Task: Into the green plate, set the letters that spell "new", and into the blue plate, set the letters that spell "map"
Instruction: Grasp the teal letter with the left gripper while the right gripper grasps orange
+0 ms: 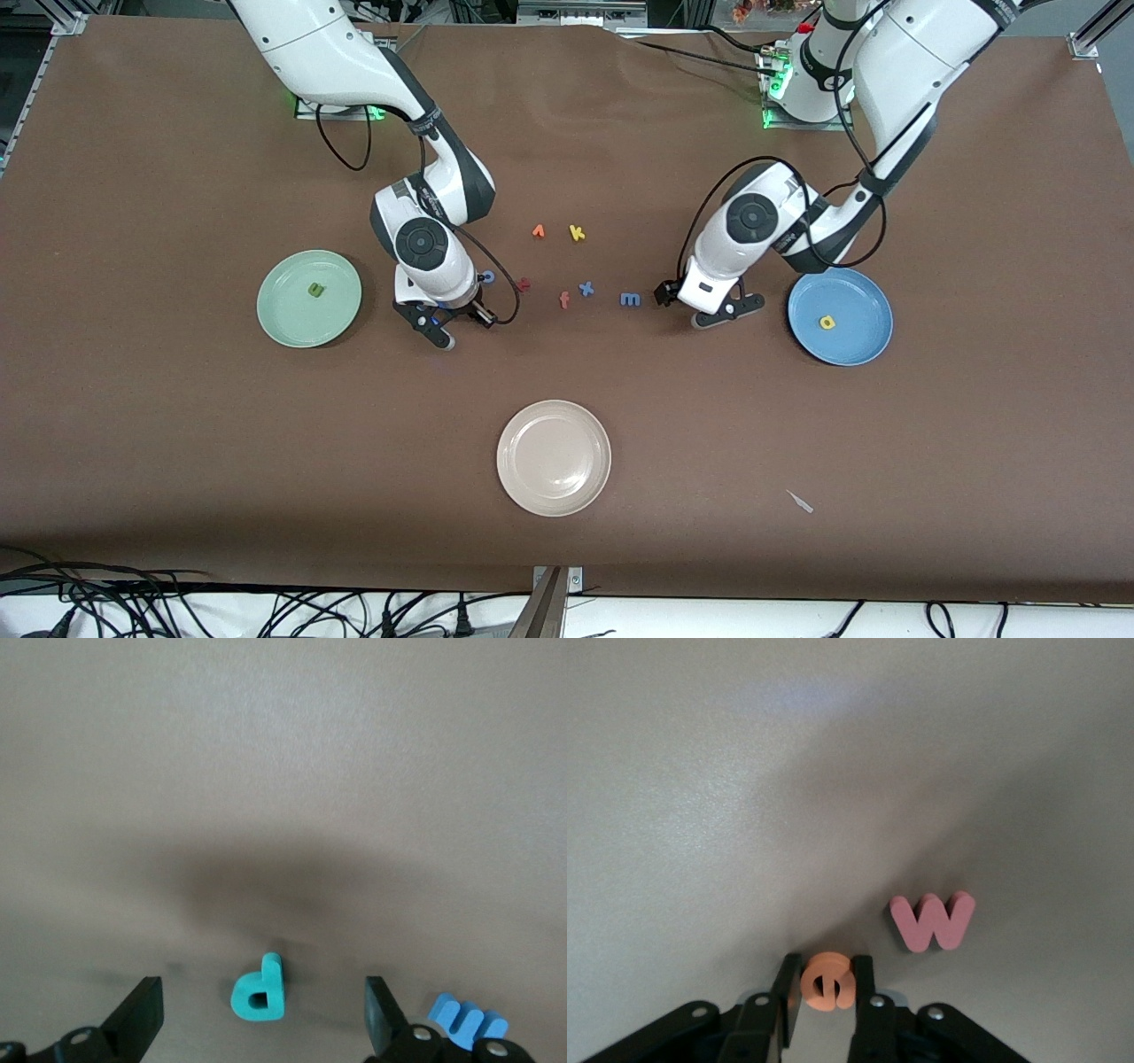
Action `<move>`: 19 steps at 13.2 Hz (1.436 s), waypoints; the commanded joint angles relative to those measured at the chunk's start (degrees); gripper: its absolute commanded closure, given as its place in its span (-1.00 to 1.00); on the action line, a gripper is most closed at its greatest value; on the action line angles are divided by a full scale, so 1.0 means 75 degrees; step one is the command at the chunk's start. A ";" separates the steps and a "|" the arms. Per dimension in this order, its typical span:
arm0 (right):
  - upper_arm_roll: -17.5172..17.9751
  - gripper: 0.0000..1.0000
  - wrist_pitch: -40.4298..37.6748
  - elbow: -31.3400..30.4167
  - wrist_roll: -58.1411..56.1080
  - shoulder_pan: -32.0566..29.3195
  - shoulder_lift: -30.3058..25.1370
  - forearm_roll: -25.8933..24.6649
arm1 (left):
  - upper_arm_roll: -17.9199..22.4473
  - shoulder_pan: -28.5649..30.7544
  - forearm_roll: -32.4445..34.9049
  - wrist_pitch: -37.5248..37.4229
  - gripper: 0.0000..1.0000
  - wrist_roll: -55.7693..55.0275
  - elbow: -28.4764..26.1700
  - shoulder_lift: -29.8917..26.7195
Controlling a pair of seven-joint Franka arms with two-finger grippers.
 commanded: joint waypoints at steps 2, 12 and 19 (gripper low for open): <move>-0.0160 0.88 -0.0625 0.0090 -0.0618 -0.0072 -0.0357 -0.0015 | 0.0071 -0.0207 0.0559 0.0013 -0.76 -0.0673 -0.0046 0.0057; -0.2724 0.87 -0.0941 -0.2657 -0.7518 -0.0143 -0.2549 0.0126 | 0.0176 -0.0254 0.1063 -0.0210 0.59 -0.0615 0.0024 0.0245; -0.2762 -1.00 -0.0110 -0.3252 -0.7771 -0.0155 -0.2597 0.0126 | 0.0117 -0.0103 0.0468 -0.3008 0.92 0.1242 0.1545 0.0175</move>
